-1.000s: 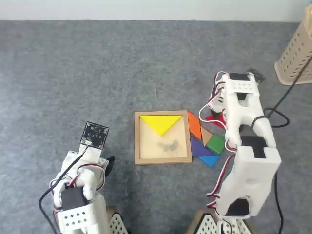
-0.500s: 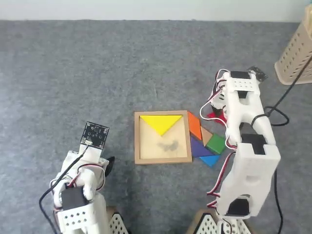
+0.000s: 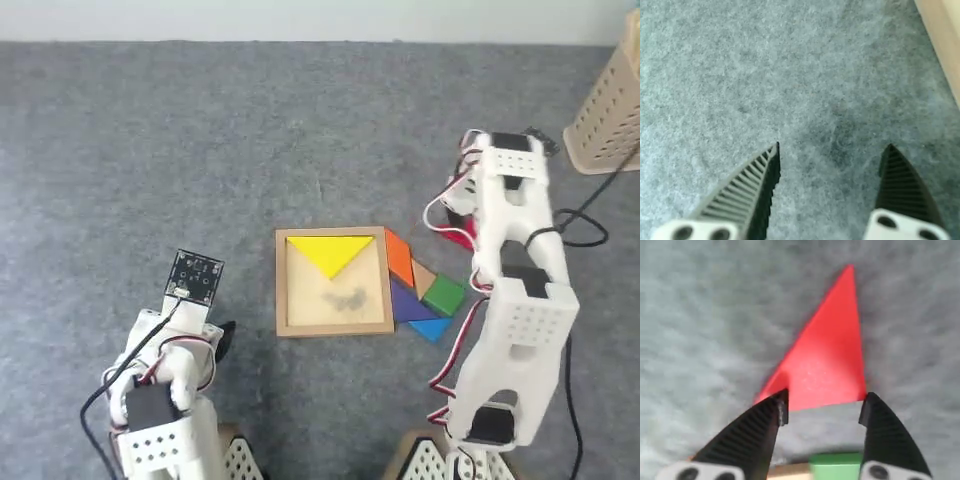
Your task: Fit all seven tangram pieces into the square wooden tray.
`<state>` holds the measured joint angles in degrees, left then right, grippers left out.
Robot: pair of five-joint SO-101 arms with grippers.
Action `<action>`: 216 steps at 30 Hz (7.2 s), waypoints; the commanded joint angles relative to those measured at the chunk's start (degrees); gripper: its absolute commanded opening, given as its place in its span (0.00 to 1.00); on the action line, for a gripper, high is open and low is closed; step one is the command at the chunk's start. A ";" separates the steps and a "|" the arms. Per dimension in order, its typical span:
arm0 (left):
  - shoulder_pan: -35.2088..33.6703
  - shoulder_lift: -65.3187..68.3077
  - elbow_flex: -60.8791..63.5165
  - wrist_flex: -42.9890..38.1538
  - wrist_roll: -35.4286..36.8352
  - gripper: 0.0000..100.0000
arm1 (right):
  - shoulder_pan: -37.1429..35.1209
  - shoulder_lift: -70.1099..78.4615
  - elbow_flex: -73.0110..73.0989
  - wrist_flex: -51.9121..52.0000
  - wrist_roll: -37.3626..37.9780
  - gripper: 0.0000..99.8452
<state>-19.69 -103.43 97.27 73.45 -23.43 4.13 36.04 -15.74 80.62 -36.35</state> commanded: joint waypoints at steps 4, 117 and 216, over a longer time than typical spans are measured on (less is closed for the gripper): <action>0.09 -0.97 -0.75 0.09 0.35 0.30 | 8.57 0.22 -5.45 8.40 12.92 0.22; 0.09 -0.97 -0.75 0.09 0.35 0.30 | -6.99 -10.95 13.19 1.10 50.37 0.32; 0.09 -0.97 -0.75 0.09 0.35 0.30 | -3.38 -6.99 8.26 5.05 59.34 0.17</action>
<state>-19.69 -103.43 97.27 73.45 -23.43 1.41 32.26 -4.75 86.24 15.52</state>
